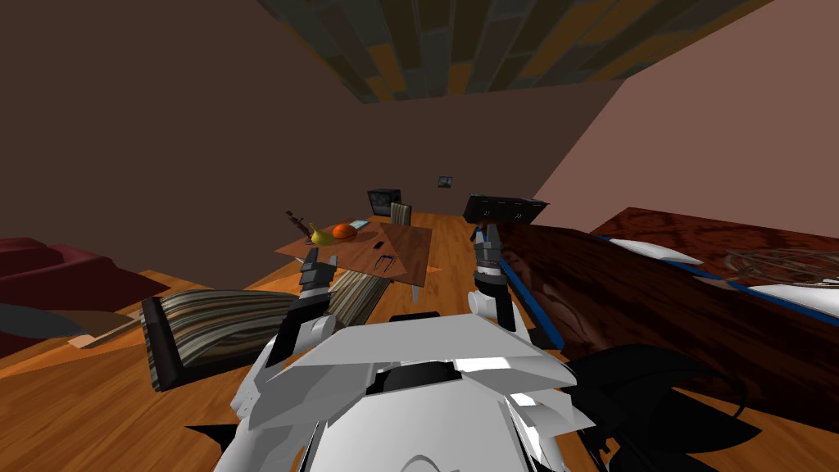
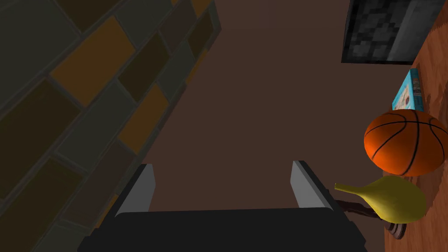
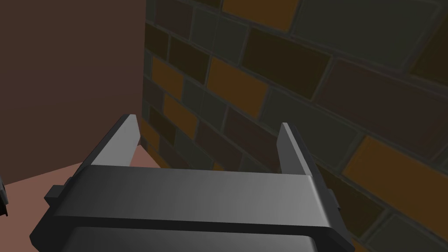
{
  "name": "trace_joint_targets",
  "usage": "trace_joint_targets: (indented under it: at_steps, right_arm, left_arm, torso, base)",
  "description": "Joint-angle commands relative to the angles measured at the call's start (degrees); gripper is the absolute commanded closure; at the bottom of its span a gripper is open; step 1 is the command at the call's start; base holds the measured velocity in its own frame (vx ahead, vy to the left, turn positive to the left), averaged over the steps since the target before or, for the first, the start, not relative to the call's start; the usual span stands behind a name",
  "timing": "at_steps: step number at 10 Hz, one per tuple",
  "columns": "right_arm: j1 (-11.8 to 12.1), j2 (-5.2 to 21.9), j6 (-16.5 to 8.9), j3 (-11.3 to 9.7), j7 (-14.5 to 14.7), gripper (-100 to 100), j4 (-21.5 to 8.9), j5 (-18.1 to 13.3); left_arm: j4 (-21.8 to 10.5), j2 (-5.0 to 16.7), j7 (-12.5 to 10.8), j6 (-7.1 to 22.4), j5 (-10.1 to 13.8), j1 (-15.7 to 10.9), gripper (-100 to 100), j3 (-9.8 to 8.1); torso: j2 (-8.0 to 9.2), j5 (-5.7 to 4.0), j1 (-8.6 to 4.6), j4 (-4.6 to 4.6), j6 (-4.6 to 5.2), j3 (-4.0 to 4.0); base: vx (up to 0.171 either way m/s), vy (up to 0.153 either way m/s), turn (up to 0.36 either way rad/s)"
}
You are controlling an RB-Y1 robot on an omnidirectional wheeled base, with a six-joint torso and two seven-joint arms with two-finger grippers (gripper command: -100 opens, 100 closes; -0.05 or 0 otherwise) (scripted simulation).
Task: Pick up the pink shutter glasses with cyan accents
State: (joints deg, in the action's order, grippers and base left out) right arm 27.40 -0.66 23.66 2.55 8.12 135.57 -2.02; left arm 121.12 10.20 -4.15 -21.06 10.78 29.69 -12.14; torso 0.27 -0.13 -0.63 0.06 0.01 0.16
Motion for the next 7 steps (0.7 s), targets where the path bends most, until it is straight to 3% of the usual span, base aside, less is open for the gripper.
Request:
trace_joint_targets:
  at_steps: [1,3,6,7]
  right_arm:
    - [0.0,0.0,0.0,0.0,0.0,0,0.0,0.0]
    - [0.0,0.0,0.0,0.0,0.0,0,0.0,0.0]
    - [0.0,0.0,0.0,0.0,0.0,0,0.0,0.0]
    - [0.0,0.0,0.0,0.0,0.0,0,0.0,0.0]
  left_arm:
    - [0.7,0.8,0.5,2.0,1.0,0.8,-100,-1.2]
    - [-3.1,3.3,2.0,4.6,3.9,1.7,-100,-4.71]
    - [-8.9,6.8,4.4,9.3,9.1,2.9,-100,-10.17]
    - [-9.7,6.8,4.4,9.3,9.1,2.9,-100,-10.71]
  torso:
    - [0.0,0.0,0.0,0.0,0.0,0.0]
    - [-0.06,0.04,0.22,-0.01,0.0,-0.03]
    - [-0.03,-0.04,-0.11,0.0,-0.01,-0.01]
    - [-0.09,-0.05,-0.18,-0.01,0.0,-0.05]
  base:
    - [-0.055,-0.122,0.003]
    - [-0.057,-0.127,-0.022]
    - [-0.051,-0.208,-0.025]
    - [-0.017,-0.153,0.001]
